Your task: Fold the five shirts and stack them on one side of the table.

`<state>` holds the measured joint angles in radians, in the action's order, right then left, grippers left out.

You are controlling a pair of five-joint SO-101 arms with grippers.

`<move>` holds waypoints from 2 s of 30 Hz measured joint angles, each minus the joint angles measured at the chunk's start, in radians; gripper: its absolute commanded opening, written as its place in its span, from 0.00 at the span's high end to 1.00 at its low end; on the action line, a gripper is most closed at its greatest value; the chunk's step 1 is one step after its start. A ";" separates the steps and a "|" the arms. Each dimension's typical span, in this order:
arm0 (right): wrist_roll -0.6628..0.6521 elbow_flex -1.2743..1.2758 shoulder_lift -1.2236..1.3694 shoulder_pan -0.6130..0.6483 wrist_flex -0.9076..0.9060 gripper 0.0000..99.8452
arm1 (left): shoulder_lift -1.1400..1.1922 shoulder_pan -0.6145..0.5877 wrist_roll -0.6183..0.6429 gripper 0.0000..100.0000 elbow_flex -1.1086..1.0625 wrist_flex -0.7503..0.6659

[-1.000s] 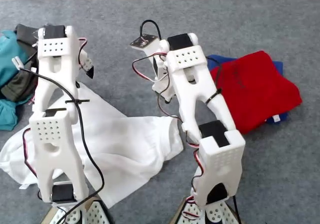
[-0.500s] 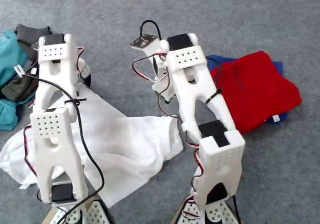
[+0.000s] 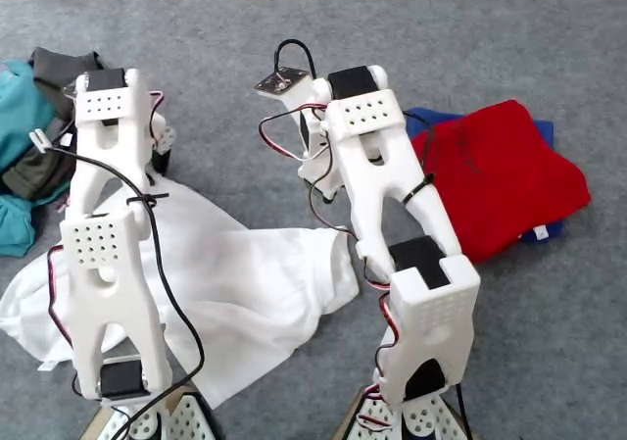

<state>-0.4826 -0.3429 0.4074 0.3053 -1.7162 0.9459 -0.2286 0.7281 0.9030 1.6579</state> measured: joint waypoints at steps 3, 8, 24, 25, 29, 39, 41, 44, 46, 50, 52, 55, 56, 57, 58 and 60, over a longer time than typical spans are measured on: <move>0.000 0.000 0.000 0.000 0.000 0.87 | 0.000 -0.003 0.000 0.94 0.034 0.000; 0.000 0.000 0.000 0.000 0.000 0.87 | 0.000 -0.003 -0.002 0.97 0.075 0.000; 0.150 -0.048 -0.120 0.055 -0.009 0.73 | -0.180 -0.005 -0.163 0.97 0.442 0.100; 0.193 -0.046 -0.117 0.068 0.029 0.68 | -0.219 -0.005 -0.166 0.97 0.446 0.100; 0.402 -0.051 -0.046 0.094 0.152 0.58 | -0.359 -0.025 -0.167 0.97 0.457 0.101; 0.672 -0.089 0.244 0.345 0.170 0.81 | -0.442 -0.252 -0.167 0.97 0.361 0.101; 0.658 -0.112 0.290 0.397 0.173 0.90 | -0.445 -0.287 -0.167 0.97 0.342 0.101; 0.637 -0.158 0.342 0.462 0.155 0.99 | -0.442 -0.310 -0.167 0.97 0.265 0.101; 0.631 -0.175 0.377 0.486 0.146 0.98 | -0.433 -0.330 -0.167 0.97 0.229 0.101; 0.628 -0.218 0.410 0.486 0.068 0.99 | -0.414 -0.393 -0.178 0.97 0.218 0.101; 0.600 -0.227 0.411 0.479 0.009 0.99 | -0.414 -0.420 -0.213 0.97 0.218 0.101; 0.517 -0.204 0.391 0.439 -0.025 0.99 | -0.414 -0.437 -0.272 0.97 0.207 0.101; 0.485 -0.183 0.365 0.430 -0.028 0.99 | -0.408 -0.439 -0.299 0.97 0.196 0.101; 0.439 -0.152 0.328 0.422 -0.031 0.99 | -0.400 -0.439 -0.319 0.97 0.178 0.101; 0.394 -0.112 0.281 0.416 -0.031 0.99 | -0.385 -0.439 -0.331 0.97 0.157 0.101; 0.304 -0.014 0.160 0.404 -0.031 0.99 | -0.342 -0.448 -0.345 0.97 0.114 0.101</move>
<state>-0.1788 -0.3567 0.5669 0.7089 -1.7469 0.6038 -0.6767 0.3828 1.0165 1.7591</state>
